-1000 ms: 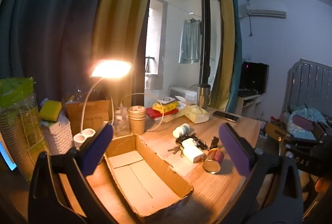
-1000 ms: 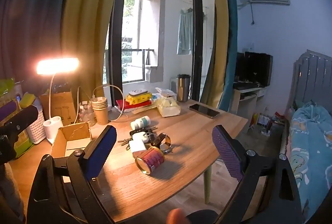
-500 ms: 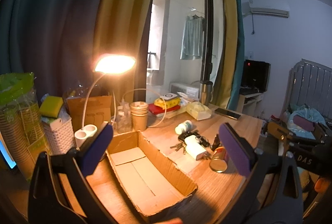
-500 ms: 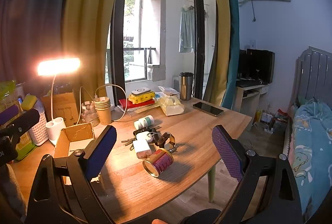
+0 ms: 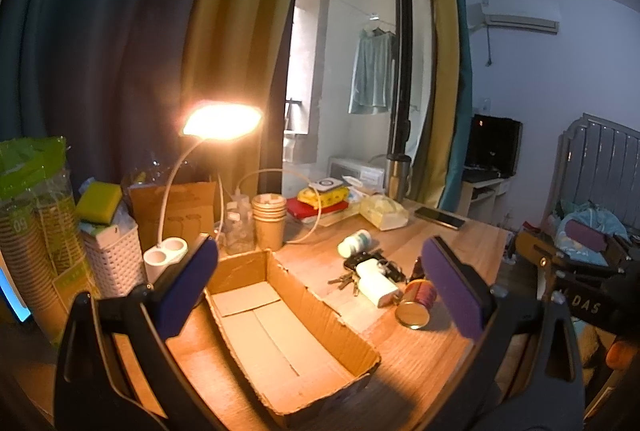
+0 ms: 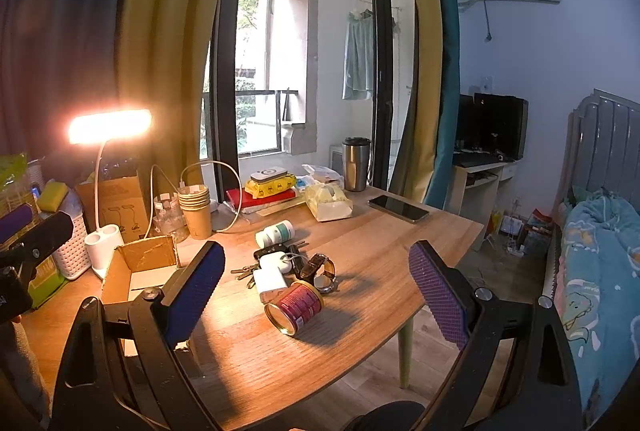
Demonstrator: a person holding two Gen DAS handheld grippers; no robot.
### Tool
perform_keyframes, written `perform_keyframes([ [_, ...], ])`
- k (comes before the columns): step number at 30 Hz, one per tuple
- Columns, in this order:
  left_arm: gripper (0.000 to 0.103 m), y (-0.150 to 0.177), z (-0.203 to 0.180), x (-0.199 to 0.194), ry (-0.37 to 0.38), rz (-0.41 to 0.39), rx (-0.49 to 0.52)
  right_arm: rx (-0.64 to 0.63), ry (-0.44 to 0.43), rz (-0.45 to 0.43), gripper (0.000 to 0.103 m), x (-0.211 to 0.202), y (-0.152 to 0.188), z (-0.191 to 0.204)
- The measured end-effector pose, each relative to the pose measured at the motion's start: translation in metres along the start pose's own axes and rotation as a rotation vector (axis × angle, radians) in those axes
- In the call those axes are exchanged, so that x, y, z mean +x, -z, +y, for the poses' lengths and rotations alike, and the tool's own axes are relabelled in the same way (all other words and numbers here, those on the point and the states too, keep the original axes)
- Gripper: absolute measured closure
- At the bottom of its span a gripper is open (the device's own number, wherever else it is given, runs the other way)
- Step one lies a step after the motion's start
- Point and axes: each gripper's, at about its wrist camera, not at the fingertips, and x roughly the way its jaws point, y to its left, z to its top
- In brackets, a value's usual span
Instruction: Organize rigid objects
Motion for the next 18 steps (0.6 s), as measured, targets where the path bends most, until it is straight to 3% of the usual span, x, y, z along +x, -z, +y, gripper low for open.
perform_keyframes([
  [18,0.001,-0.0044,0.0017,-0.0012,0.004,0.009,-0.012,-0.005,-0.008,-0.001,0.008,-0.0014,0.0002,-0.0012],
])
